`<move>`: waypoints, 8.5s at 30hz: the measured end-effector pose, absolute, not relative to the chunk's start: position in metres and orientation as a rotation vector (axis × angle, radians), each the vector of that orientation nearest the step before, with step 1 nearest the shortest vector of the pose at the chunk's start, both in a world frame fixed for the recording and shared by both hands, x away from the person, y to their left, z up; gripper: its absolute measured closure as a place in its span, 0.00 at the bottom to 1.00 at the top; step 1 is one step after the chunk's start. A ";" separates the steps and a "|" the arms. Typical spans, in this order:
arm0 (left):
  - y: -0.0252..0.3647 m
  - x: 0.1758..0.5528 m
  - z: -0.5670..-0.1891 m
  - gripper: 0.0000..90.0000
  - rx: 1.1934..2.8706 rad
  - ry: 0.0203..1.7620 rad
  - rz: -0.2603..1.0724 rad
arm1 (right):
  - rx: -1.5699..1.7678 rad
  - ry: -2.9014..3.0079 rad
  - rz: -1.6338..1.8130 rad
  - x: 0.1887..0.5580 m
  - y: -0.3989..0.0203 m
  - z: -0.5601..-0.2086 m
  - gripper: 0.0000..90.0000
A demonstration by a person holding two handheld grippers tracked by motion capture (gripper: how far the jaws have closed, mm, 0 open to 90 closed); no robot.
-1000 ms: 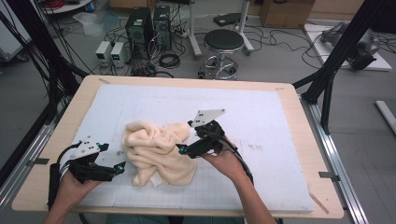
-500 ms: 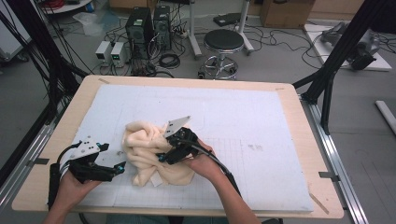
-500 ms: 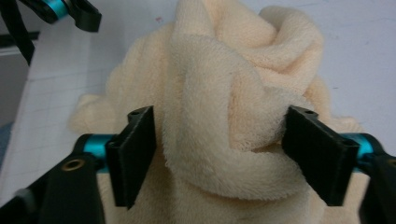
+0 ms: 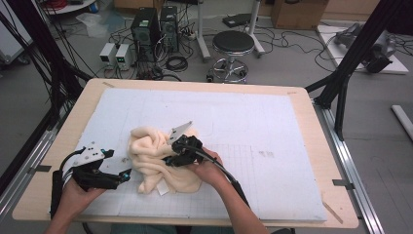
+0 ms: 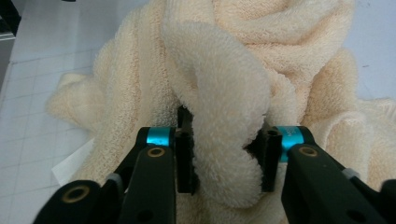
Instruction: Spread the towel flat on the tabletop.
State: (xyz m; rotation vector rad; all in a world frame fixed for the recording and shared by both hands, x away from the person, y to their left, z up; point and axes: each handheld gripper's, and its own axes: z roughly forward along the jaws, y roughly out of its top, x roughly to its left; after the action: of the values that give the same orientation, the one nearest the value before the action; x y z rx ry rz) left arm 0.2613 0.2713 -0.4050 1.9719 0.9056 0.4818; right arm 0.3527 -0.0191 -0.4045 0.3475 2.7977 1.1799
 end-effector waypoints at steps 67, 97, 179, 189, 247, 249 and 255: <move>0.232 0.250 -0.384 0.07 1.982 0.723 0.445 | 0.731 2.494 1.188 0.308 -0.222 -0.361 0.43; 0.115 0.270 -0.369 0.31 2.063 0.460 0.219 | 0.701 2.524 1.146 0.292 -0.234 -0.404 0.47; 0.108 0.308 -0.429 0.82 2.225 0.573 0.219 | 0.460 2.778 1.084 0.302 -0.169 -0.431 0.91; 0.142 0.278 -0.394 0.97 2.149 0.526 0.278 | 0.425 2.648 1.161 0.274 -0.189 -0.395 0.96; 0.186 0.288 -0.320 0.94 2.176 0.497 0.486 | 0.349 2.585 1.171 0.282 -0.164 -0.350 0.96; 0.183 0.313 -0.330 0.94 2.183 0.562 0.469 | 0.402 2.585 1.172 0.297 -0.159 -0.351 0.96; 0.169 0.375 -0.379 0.93 2.236 0.758 0.445 | 0.577 2.610 1.084 0.351 -0.152 -0.383 0.95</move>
State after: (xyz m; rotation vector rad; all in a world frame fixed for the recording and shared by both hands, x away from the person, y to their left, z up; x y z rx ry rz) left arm 0.3753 0.1693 -0.3791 2.2361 0.7581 0.4453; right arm 0.3508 -0.1515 -0.3826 0.5772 2.6101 1.0838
